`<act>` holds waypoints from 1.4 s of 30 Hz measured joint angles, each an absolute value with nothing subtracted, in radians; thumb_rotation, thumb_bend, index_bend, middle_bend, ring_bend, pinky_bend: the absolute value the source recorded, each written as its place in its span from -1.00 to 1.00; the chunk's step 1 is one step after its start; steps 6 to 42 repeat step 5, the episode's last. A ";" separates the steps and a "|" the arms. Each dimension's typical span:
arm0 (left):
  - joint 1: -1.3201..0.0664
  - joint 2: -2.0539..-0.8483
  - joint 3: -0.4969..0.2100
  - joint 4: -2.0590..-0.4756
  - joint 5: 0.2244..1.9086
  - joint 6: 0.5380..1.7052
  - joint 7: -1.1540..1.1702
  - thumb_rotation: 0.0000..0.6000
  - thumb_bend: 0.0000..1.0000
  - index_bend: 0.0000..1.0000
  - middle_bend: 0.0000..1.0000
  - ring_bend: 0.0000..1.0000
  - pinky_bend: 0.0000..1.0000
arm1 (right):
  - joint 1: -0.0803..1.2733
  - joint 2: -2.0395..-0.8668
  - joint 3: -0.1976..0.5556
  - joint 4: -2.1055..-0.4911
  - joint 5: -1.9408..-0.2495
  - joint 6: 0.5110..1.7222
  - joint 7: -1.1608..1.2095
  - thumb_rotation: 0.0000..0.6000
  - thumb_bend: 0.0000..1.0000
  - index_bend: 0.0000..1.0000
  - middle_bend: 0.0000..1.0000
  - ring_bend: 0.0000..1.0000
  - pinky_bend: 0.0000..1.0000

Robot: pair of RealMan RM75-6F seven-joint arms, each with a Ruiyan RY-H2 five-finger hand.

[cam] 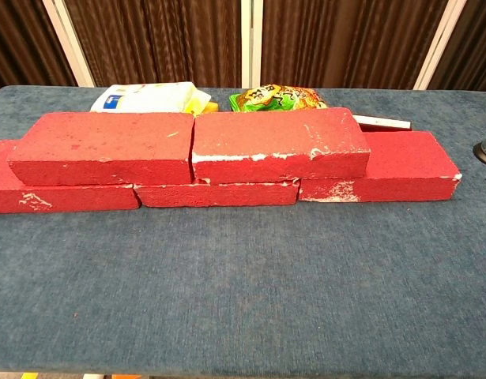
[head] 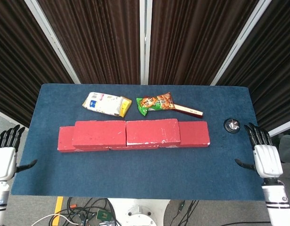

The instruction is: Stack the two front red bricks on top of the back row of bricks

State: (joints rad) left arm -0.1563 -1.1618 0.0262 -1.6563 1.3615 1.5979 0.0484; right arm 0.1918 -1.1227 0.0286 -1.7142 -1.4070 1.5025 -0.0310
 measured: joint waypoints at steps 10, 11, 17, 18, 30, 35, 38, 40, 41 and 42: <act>-0.102 -1.192 0.046 -1.616 1.394 1.628 0.027 1.00 -1.00 -0.99 -1.00 -1.00 -1.00 | 0.143 -1.139 0.008 -1.705 -1.455 1.557 -0.038 1.00 -1.00 -1.00 -1.00 -1.00 -1.00; -0.102 -1.192 0.046 -1.616 1.394 1.628 0.027 1.00 -1.00 -0.99 -1.00 -1.00 -1.00 | 0.143 -1.139 0.008 -1.705 -1.455 1.557 -0.038 1.00 -1.00 -1.00 -1.00 -1.00 -1.00; -0.102 -1.192 0.046 -1.616 1.394 1.628 0.027 1.00 -1.00 -0.99 -1.00 -1.00 -1.00 | 0.143 -1.139 0.008 -1.705 -1.455 1.557 -0.038 1.00 -1.00 -1.00 -1.00 -1.00 -1.00; -0.102 -1.192 0.046 -1.616 1.394 1.628 0.027 1.00 -1.00 -0.99 -1.00 -1.00 -1.00 | 0.143 -1.139 0.008 -1.705 -1.455 1.557 -0.038 1.00 -1.00 -1.00 -1.00 -1.00 -1.00; -0.102 -1.192 0.046 -1.616 1.394 1.628 0.027 1.00 -1.00 -0.99 -1.00 -1.00 -1.00 | 0.143 -1.139 0.008 -1.705 -1.455 1.557 -0.038 1.00 -1.00 -1.00 -1.00 -1.00 -1.00; -0.102 -1.192 0.046 -1.616 1.394 1.628 0.027 1.00 -1.00 -0.99 -1.00 -1.00 -1.00 | 0.143 -1.139 0.008 -1.705 -1.455 1.557 -0.038 1.00 -1.00 -1.00 -1.00 -1.00 -1.00; -0.102 -1.192 0.046 -1.616 1.394 1.628 0.027 1.00 -1.00 -0.99 -1.00 -1.00 -1.00 | 0.143 -1.139 0.008 -1.705 -1.455 1.557 -0.038 1.00 -1.00 -1.00 -1.00 -1.00 -1.00; -0.102 -1.192 0.046 -1.616 1.394 1.628 0.027 1.00 -1.00 -0.99 -1.00 -1.00 -1.00 | 0.143 -1.139 0.008 -1.705 -1.455 1.557 -0.038 1.00 -1.00 -1.00 -1.00 -1.00 -1.00; -0.102 -1.192 0.046 -1.616 1.394 1.628 0.027 1.00 -1.00 -0.99 -1.00 -1.00 -1.00 | 0.143 -1.139 0.008 -1.705 -1.455 1.557 -0.038 1.00 -1.00 -1.00 -1.00 -1.00 -1.00; -0.102 -1.192 0.046 -1.616 1.394 1.628 0.027 1.00 -1.00 -0.99 -1.00 -1.00 -1.00 | 0.143 -1.139 0.008 -1.705 -1.455 1.557 -0.038 1.00 -1.00 -1.00 -1.00 -1.00 -1.00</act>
